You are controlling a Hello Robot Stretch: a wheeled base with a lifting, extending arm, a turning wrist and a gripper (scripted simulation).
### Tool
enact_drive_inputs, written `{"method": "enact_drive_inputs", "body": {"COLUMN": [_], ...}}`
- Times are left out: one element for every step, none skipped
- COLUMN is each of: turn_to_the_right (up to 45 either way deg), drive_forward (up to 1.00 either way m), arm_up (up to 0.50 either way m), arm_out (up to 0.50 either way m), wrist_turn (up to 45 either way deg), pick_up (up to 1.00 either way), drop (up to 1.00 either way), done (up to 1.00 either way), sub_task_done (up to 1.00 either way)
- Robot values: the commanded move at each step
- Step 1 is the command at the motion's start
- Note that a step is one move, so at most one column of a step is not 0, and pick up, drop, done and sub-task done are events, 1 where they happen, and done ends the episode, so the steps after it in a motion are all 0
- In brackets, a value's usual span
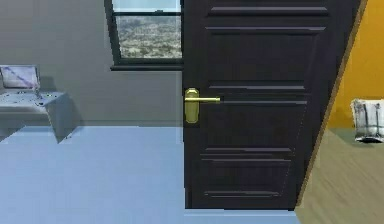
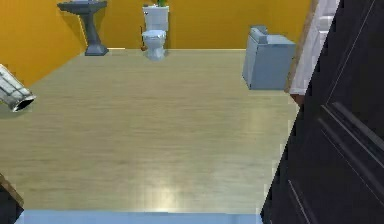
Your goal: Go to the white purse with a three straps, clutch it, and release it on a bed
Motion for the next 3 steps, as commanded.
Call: {"method": "enact_drive_inputs", "body": {"turn_to_the_right": [-45.0,-39.0,0.0], "drive_forward": [0.0,0.0,0.35], "arm_up": [0.0,0.0,0.0], "arm_out": [0.0,0.0,0.0], "wrist_turn": [0.0,0.0,0.0], "pick_up": [0.0,0.0,0.0], "drop": [0.0,0.0,0.0], "done": [0.0,0.0,0.0], "sub_task_done": [0.0,0.0,0.0]}}
